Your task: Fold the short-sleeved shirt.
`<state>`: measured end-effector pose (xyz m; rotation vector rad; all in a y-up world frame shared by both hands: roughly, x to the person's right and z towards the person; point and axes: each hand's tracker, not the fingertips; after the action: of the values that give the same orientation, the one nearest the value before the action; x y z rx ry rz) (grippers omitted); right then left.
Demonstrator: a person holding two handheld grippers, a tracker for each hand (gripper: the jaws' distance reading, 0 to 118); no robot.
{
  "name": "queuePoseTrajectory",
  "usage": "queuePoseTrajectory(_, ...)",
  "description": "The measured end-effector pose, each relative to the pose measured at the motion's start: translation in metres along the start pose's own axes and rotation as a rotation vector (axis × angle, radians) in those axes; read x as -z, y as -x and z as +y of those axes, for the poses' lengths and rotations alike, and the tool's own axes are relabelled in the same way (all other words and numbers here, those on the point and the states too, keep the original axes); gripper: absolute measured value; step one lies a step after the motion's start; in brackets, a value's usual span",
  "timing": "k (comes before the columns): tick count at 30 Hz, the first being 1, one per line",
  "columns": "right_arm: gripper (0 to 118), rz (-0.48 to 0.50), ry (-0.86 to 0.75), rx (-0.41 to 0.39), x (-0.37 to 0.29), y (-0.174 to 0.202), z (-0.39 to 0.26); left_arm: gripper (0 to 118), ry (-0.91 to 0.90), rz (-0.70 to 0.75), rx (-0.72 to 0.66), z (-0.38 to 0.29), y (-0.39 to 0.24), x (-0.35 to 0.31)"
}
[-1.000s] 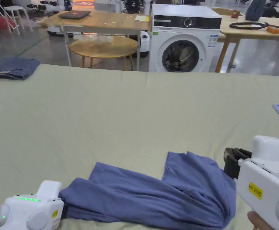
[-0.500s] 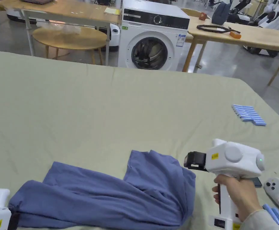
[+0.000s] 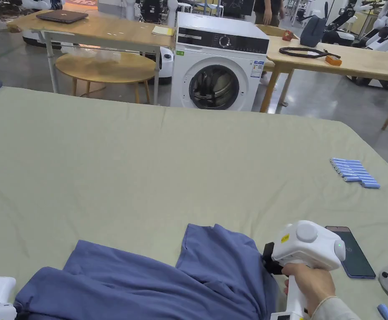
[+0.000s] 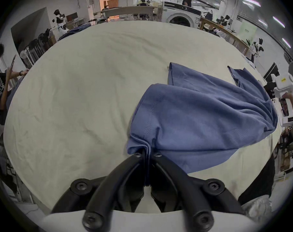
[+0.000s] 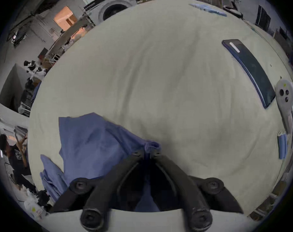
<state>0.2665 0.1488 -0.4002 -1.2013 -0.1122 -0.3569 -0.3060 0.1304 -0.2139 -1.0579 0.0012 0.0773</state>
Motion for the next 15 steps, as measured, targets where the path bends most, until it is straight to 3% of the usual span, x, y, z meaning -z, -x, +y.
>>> queuePoseTrajectory(4, 3, -0.007, -0.067, -0.125, 0.012, 0.002, 0.002, 0, -0.001, -0.008, 0.006, 0.005, 0.004, -0.019)
queuePoseTrajectory(8, 3, -0.012, -0.118, -0.085, -0.051, 0.001, 0.0, 0, -0.05, -0.068, -0.087, 0.013, 0.027, -0.037)
queuePoseTrajectory(12, 2, -0.027, -0.267, -0.208, -0.096, 0.012, 0.015, 0, -0.128, -0.061, -0.064, 0.04, 0.029, -0.076)
queuePoseTrajectory(15, 2, 0.016, -0.339, -0.221, -0.136, 0.017, 0.024, 0, -0.209, -0.043, -0.019, 0.068, 0.025, -0.113)
